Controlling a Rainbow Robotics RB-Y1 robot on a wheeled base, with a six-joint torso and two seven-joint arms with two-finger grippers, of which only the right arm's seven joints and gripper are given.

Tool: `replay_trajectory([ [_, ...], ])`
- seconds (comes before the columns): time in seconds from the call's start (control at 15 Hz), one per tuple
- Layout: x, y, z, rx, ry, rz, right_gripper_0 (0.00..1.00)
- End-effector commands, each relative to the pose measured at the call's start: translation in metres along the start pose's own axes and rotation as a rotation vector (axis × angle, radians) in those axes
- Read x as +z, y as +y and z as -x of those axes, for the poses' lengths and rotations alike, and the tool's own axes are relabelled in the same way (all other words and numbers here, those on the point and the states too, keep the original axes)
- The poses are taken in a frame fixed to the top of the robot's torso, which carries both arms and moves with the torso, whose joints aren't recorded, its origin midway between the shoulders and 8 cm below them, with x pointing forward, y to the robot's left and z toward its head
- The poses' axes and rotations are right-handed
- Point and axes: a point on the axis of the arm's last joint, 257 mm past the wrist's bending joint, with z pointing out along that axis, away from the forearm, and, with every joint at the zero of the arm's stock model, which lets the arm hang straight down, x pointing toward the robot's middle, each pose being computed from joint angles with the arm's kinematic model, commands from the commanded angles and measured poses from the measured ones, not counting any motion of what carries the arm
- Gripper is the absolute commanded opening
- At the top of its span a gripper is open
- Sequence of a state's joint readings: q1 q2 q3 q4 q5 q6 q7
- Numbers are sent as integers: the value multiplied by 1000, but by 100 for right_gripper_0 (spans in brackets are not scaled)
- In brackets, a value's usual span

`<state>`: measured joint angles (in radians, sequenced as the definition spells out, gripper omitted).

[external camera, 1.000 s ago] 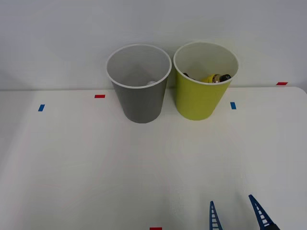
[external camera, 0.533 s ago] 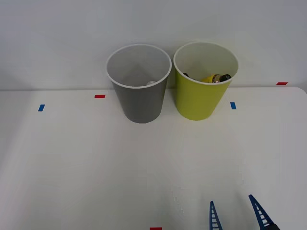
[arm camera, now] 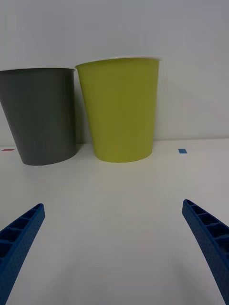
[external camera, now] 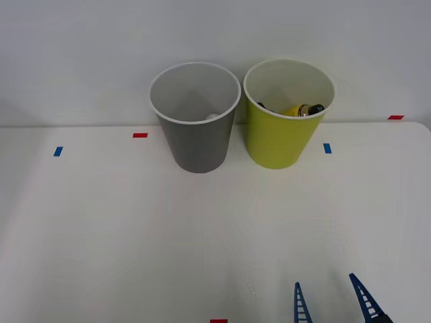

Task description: Put cans in the gray bin, plastic bottles in the light green bin

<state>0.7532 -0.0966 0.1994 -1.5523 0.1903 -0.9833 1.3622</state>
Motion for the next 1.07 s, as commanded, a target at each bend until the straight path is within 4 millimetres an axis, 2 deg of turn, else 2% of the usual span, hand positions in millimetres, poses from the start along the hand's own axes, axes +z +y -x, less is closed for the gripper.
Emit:
replay_trajectory([
  [0.07,0,0,0,0,0,0,100],
  [1.07,0,0,0,0,0,0,100],
])
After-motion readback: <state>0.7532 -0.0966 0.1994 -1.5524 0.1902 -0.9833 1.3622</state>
